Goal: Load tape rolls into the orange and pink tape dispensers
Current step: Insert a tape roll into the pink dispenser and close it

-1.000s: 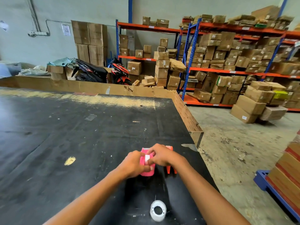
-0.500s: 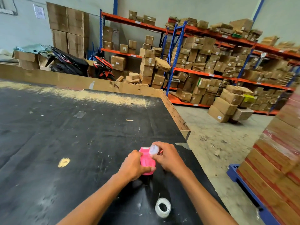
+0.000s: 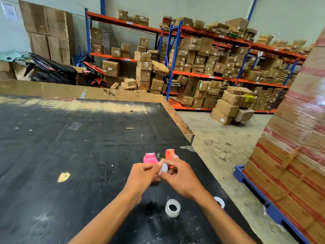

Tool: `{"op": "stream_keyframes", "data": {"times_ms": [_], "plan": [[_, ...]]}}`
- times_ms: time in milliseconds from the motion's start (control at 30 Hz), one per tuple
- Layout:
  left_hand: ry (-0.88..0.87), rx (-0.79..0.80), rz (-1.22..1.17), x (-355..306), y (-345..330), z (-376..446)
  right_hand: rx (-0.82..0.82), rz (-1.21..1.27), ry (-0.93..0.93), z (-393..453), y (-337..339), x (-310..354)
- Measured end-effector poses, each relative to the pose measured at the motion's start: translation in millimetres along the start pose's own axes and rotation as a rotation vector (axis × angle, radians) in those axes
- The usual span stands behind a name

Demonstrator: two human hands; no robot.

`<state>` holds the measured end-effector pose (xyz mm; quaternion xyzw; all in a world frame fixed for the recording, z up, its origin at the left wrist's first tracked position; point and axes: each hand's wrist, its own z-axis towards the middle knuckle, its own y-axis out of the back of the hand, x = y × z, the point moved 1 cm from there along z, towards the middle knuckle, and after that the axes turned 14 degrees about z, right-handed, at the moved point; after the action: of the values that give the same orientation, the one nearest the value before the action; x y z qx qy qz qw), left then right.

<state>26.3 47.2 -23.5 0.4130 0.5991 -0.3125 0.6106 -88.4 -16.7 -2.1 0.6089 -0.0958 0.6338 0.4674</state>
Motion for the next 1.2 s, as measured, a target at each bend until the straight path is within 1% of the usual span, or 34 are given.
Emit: {"op": "stream_keyframes", "data": {"times_ms": [100, 167, 267, 333, 533, 633, 667, 733, 767, 833, 867, 900, 1000, 1133, 1200], "plan": [[0.008, 0.022, -0.078, -1, -5, -7, -0.101, 0.137, -0.059, -13, 3, -2], [0.011, 0.024, -0.086, 1, -11, -11, -0.141, 0.203, -0.069, -21, 5, -5], [0.036, 0.045, -0.059, 5, -23, -17, -0.163, 0.209, -0.058, -34, 10, -14], [0.043, 0.084, -0.061, 7, -31, -18, -0.188, 0.249, -0.085, -39, 16, -21], [0.095, 0.262, -0.23, 0, -43, -17, -0.263, 0.355, -0.134, -46, 41, -25], [0.15, 0.257, -0.277, -6, -41, -15, -0.269, 0.396, -0.173, -46, 50, -27], [0.173, 0.237, -0.282, -6, -38, -14, -0.249, 0.361, -0.189, -46, 54, -29], [0.188, 0.191, -0.259, -6, -32, -12, -0.149, 0.124, -0.218, -45, 62, -37], [0.184, 0.168, -0.244, -5, -28, -12, -0.056, -0.028, -0.226, -45, 64, -41], [0.173, 0.115, -0.234, -1, -21, -13, 0.184, -0.291, -0.259, -47, 59, -47], [0.172, 0.089, -0.231, 1, -18, -14, 0.287, -0.38, -0.282, -49, 55, -50], [0.174, 0.063, -0.229, 3, -15, -16, 0.356, -0.44, -0.295, -49, 52, -50], [0.178, 0.008, -0.226, 7, -7, -26, 0.417, -0.483, -0.282, -41, 54, -37], [0.177, -0.07, -0.229, 9, -1, -40, 0.426, -0.424, -0.228, -24, 49, -21], [0.177, -0.108, -0.241, 7, 1, -46, 0.482, -0.51, -0.199, -21, 35, -20]]}}
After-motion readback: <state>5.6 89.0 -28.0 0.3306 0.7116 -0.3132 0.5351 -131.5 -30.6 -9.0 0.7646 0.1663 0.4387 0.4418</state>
